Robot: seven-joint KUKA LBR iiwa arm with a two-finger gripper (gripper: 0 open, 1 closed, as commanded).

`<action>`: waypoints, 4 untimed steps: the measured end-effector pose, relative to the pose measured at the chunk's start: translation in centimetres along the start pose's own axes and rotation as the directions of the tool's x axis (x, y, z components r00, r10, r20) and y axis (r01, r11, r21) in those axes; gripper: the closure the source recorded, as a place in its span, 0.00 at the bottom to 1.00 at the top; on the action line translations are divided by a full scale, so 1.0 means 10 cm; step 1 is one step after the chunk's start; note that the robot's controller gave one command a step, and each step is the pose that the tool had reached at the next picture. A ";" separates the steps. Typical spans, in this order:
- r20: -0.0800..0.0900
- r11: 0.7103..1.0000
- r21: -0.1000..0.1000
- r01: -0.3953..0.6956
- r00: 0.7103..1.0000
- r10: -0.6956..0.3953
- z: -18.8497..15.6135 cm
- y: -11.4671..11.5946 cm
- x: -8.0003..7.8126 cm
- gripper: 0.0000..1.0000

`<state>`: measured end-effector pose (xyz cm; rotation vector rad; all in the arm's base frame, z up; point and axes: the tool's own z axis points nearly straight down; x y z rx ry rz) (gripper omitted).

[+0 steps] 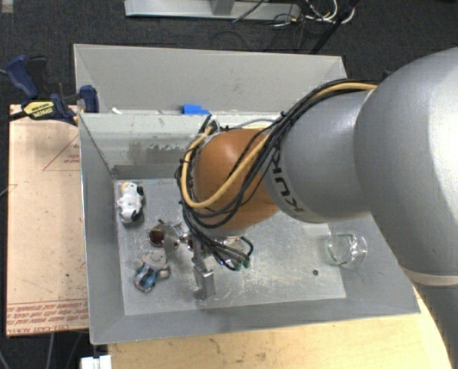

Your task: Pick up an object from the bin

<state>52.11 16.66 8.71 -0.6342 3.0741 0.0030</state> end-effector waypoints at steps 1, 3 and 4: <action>-0.007 0.997 0.000 0.082 0.997 -0.082 0.15 0.05 -0.14 0.00; -0.003 0.995 -0.001 0.102 0.995 -0.102 0.17 0.51 -0.10 1.00; -0.003 0.995 -0.001 0.102 0.995 -0.102 0.17 0.51 -0.10 1.00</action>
Offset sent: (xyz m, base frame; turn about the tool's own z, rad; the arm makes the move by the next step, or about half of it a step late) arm 0.0535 0.0554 -0.0171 -0.0856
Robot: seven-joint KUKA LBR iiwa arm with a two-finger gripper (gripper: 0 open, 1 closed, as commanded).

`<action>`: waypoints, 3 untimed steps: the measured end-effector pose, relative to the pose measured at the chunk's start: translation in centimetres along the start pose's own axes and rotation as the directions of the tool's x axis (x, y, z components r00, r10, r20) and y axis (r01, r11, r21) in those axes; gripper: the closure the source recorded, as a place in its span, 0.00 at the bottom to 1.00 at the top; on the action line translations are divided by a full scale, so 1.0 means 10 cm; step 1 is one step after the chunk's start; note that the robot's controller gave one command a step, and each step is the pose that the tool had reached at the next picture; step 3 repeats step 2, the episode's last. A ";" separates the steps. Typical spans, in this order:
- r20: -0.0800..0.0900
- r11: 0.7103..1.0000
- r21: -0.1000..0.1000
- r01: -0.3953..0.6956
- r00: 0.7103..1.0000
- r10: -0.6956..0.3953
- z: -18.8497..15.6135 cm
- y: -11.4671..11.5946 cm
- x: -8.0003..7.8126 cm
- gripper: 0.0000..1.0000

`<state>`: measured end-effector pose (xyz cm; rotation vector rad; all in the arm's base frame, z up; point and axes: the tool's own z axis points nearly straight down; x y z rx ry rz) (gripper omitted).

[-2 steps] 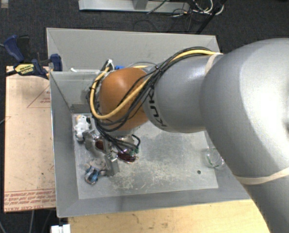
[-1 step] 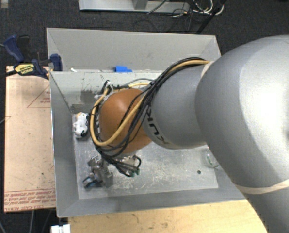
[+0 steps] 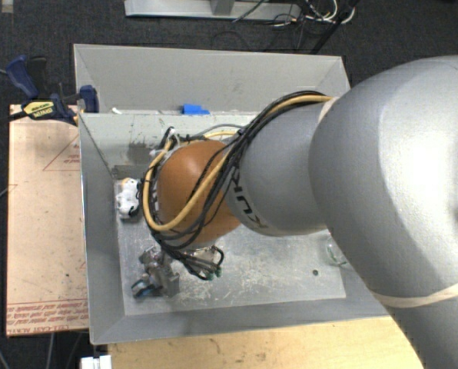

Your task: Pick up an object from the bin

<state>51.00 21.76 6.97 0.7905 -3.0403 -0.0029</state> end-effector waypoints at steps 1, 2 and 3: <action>-0.005 1.000 0.000 -0.009 1.000 0.009 -0.48 -0.06 -0.18 1.00; -0.002 0.999 0.001 -0.036 0.999 0.036 -1.15 -0.04 -0.15 1.00; -0.002 0.999 0.001 -0.036 0.999 0.036 -1.15 -0.04 -0.15 1.00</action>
Offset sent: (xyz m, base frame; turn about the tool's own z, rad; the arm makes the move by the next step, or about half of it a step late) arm 0.0020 0.0045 0.1838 0.0691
